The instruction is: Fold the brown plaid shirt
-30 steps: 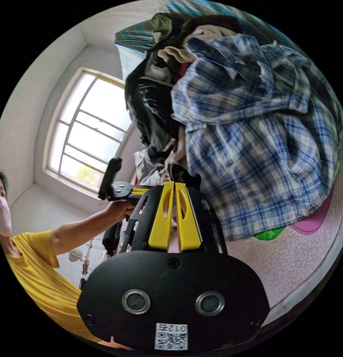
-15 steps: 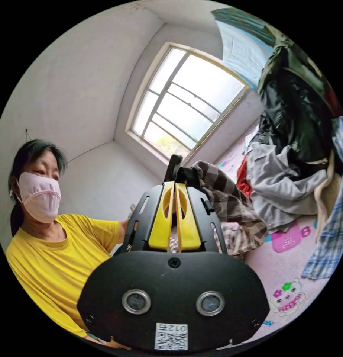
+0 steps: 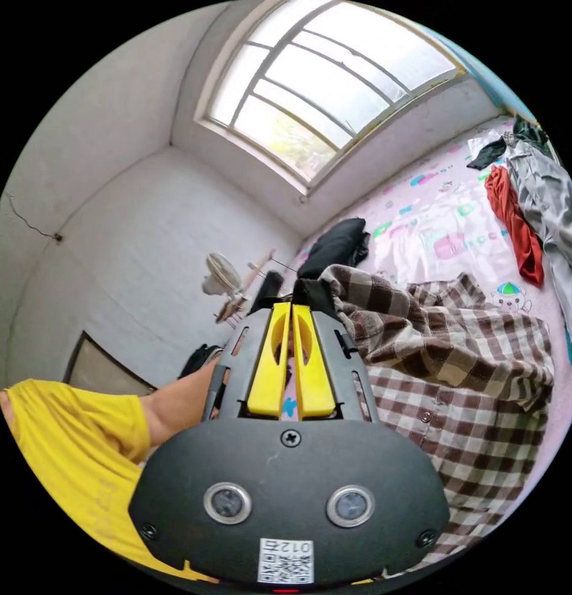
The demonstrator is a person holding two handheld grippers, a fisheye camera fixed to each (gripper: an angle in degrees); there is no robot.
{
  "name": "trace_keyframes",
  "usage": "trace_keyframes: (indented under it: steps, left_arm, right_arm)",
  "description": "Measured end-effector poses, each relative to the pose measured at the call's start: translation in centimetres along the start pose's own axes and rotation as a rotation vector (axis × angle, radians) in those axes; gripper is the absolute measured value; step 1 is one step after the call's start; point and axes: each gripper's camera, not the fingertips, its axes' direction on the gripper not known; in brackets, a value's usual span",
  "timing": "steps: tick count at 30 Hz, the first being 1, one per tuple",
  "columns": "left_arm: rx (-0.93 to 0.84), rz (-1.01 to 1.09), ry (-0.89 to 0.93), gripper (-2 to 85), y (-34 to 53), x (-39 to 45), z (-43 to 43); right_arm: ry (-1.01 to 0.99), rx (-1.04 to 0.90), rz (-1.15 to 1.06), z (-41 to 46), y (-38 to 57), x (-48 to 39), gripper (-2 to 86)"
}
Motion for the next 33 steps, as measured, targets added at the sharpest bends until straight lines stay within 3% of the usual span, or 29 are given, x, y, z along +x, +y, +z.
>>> trace_keyframes:
  steps: [6,11,16,26,33]
  left_arm:
    - [0.041,-0.020,-0.162,0.6,5.3,-5.7,-6.6]
    - [0.076,-0.068,-0.222,0.8,7.4,-8.7,-6.4]
    - [0.005,-0.089,-0.288,2.1,8.3,-11.1,-1.4]
    - [-0.231,-0.063,-0.543,6.7,5.9,-10.6,11.1]
    - [-0.345,-0.119,-0.754,4.9,4.2,-10.0,18.1]
  right_arm:
    - [0.240,-0.138,-0.068,16.7,0.8,2.2,1.9]
    - [0.268,-0.438,-0.090,28.2,1.8,6.0,5.6]
    - [0.242,-0.423,-0.219,25.1,3.4,7.7,7.6]
    - [0.822,-0.483,-0.205,11.3,7.2,22.4,5.1]
    - [0.918,-0.593,-0.157,12.9,7.2,28.5,3.8]
